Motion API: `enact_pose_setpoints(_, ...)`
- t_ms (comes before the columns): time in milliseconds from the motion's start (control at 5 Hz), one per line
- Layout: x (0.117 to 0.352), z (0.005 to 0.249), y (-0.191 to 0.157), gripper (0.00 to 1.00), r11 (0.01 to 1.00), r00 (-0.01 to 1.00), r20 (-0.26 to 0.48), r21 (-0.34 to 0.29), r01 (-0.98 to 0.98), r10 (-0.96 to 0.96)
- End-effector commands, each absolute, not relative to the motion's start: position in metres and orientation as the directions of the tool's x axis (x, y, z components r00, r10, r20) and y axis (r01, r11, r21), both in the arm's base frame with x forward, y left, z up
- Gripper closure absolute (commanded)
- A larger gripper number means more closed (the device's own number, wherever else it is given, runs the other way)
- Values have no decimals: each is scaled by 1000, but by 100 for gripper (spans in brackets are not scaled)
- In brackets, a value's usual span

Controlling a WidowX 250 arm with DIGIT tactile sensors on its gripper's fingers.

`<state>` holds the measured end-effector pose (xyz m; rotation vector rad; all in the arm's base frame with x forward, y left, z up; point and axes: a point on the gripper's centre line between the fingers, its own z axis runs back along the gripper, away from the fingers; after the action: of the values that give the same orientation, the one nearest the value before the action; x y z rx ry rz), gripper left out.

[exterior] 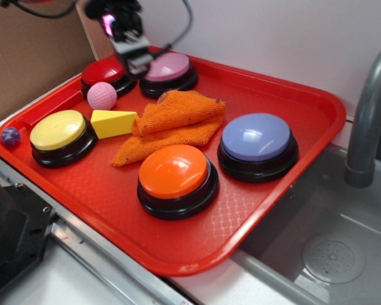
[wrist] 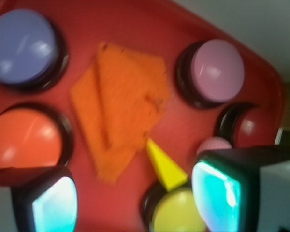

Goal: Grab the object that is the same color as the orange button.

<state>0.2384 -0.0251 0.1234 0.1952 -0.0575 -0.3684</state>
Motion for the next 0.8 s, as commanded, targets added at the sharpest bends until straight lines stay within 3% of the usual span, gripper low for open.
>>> enact_pose_setpoints(0,271,80,-28,0,928,929,98,152,340,-356)
enact_pose_setpoints(400,274,49,-20,0,959,959,111,142,243,-260)
enact_pose_setpoints(600,275,38,-23,0,967,957,141,84,242,-252)
